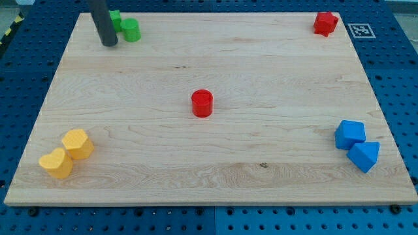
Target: Separate the green circle and the green star
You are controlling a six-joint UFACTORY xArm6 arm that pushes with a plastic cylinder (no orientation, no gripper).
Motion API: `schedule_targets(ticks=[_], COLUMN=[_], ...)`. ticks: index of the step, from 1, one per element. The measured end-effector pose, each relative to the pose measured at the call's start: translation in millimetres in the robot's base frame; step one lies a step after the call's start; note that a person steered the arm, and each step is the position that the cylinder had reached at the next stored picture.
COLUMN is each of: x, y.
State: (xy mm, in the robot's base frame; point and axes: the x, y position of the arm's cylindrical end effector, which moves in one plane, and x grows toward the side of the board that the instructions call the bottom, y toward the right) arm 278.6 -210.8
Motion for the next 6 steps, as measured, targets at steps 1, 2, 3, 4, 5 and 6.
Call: schedule_targets(ticks=[1,2,3,4,5,6], x=[-15,-33,-35,-27,-21,-21], y=[0,0,5,5,18,47])
